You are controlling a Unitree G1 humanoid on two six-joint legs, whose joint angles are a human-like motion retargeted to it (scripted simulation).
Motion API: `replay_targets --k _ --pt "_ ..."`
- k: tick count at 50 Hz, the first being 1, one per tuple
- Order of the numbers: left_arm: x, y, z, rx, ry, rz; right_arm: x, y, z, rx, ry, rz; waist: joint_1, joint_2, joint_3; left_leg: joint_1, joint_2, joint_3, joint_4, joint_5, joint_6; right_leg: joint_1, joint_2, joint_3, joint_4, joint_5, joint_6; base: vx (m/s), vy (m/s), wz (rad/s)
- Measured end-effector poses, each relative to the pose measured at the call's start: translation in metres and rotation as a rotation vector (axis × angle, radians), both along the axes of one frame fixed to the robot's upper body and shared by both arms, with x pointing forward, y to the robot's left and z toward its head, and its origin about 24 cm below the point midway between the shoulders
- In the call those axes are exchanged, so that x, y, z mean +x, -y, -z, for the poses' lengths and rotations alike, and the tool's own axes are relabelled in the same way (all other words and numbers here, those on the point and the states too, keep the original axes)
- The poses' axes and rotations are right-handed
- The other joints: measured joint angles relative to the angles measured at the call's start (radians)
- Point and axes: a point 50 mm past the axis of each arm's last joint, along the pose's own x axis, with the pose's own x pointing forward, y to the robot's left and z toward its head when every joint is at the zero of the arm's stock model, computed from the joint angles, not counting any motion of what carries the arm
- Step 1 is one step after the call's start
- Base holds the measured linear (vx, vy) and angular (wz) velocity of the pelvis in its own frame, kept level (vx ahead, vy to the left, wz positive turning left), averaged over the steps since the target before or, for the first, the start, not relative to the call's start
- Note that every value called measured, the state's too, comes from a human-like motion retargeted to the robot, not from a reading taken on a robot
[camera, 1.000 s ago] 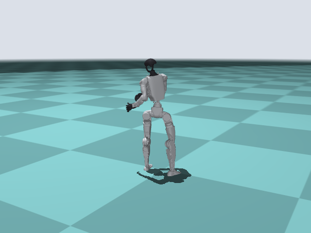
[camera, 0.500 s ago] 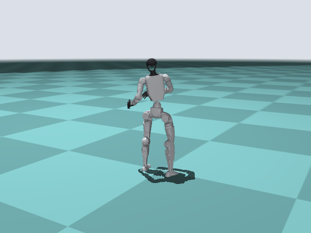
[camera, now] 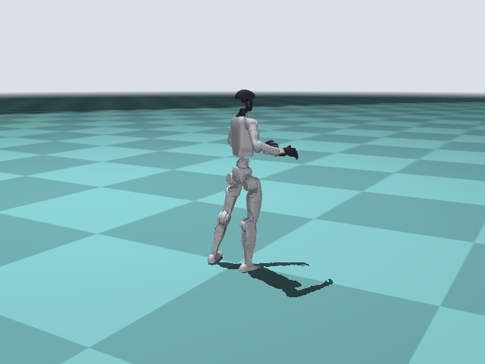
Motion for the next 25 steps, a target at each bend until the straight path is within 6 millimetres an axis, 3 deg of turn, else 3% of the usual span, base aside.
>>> replay_targets --k 10,18,25 --pt "0.016 0.084 -0.018 -0.058 0.061 0.347 -0.033 0.038 -0.006 -0.021 -0.024 0.113 -0.254 0.096 0.024 0.099 -0.005 0.263 0.036 -0.005 0.029 -0.005 0.07 0.218 -0.036 0.069 0.0 0.04 -0.11 -1.39" --pt "0.024 0.152 -0.049 -0.023 0.199 0.612 -0.069 0.074 -0.011 0.043 0.023 0.368 -0.422 0.177 0.081 0.129 -0.018 0.394 0.017 0.012 0.042 -0.035 0.125 0.31 -0.036 0.11 0.0 0.02 -0.09 -0.88" --pt "0.025 0.187 -0.078 0.053 0.357 0.759 -0.088 0.09 -0.005 0.105 0.052 0.553 -0.502 0.215 0.108 0.127 -0.03 0.421 0.012 0.011 0.047 -0.052 0.125 0.338 -0.036 0.109 0.0 0.0 0.0 -0.19"
